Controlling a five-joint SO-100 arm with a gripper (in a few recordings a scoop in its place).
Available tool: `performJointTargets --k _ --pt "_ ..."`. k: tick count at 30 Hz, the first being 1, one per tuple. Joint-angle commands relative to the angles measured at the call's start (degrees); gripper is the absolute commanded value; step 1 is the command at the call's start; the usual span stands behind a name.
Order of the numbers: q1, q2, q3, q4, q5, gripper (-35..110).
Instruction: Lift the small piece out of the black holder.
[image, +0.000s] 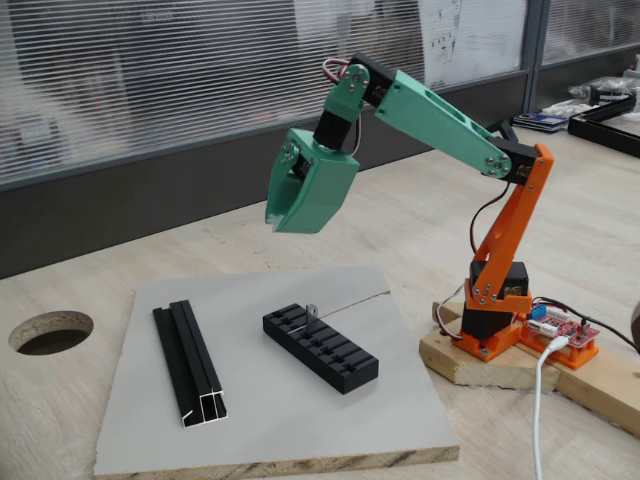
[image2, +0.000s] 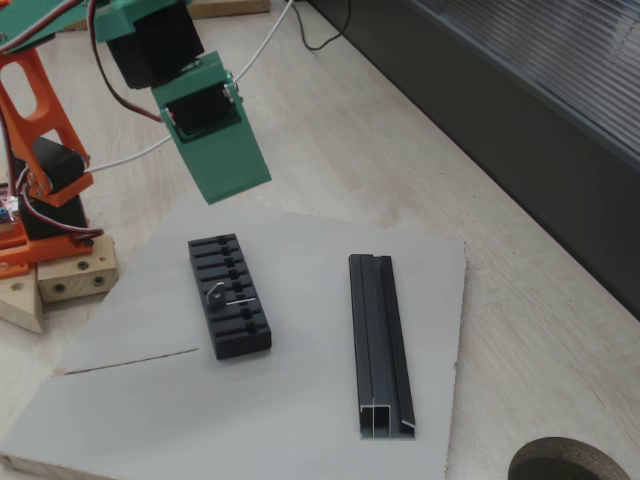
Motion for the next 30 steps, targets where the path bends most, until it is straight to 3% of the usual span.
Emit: performJointTargets --k 1,12,22,30 --pt "-0.4 -0.4 0.0 0.7 0.3 15" --pt "9.1 -1.2 0.0 0.8 0.3 15" --pt "8.7 -2.2 0.8 0.8 0.3 15" --pt "8.5 -1.1 11.6 0.8 0.3 15"
